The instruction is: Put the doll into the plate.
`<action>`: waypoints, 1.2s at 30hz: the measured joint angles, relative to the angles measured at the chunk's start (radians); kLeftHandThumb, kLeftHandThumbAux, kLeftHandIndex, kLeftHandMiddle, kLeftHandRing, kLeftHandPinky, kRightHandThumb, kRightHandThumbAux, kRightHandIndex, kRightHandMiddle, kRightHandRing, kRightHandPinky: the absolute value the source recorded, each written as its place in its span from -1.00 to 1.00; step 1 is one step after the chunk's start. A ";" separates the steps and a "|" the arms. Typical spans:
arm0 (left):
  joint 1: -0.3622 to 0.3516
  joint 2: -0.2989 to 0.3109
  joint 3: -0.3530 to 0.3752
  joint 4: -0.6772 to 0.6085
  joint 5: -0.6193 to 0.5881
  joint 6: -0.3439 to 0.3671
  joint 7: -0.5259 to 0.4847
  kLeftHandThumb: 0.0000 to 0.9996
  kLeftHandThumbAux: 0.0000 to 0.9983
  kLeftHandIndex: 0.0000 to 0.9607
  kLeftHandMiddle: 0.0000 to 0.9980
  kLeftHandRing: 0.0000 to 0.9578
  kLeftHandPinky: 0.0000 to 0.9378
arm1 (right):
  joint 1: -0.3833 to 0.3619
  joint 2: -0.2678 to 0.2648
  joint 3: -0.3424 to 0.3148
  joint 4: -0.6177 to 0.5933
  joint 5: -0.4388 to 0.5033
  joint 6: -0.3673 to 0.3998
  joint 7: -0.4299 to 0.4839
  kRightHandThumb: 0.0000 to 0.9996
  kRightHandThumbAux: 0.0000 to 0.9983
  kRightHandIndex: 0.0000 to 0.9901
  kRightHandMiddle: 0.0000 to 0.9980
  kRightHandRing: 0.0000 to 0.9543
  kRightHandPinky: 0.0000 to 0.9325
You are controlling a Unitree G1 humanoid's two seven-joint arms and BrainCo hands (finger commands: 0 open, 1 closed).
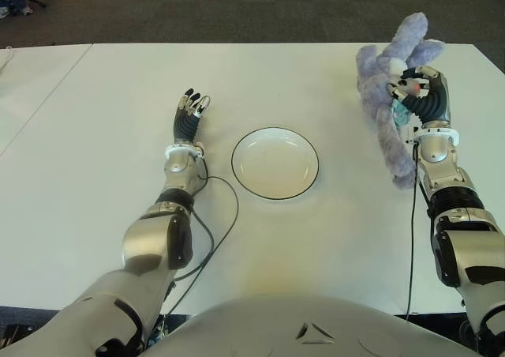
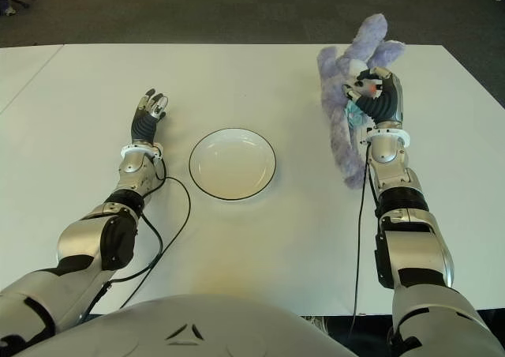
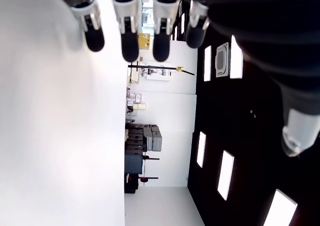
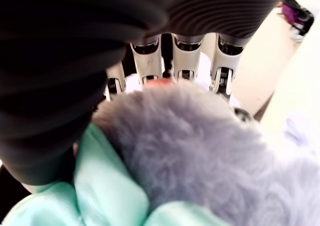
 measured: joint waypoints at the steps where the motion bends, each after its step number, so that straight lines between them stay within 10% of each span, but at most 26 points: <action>1: 0.000 0.000 0.000 0.000 0.000 0.000 0.000 -1.00 -0.01 -0.81 -0.73 -0.75 -0.79 | 0.006 0.000 -0.002 -0.026 -0.009 -0.005 -0.008 0.45 0.42 -0.11 0.67 0.75 0.83; 22: 0.001 0.001 0.000 0.000 0.000 0.000 0.000 -1.00 -0.02 -0.79 -0.73 -0.74 -0.77 | 0.188 0.084 0.010 -0.509 -0.149 -0.019 -0.056 0.43 0.42 -0.11 0.73 0.84 0.89; 36: 0.001 0.000 0.000 0.000 0.000 0.000 0.000 -1.00 0.04 -0.80 -0.73 -0.73 -0.77 | 0.233 0.127 0.078 -0.610 -0.312 -0.057 -0.105 0.43 0.42 -0.11 0.69 0.82 0.90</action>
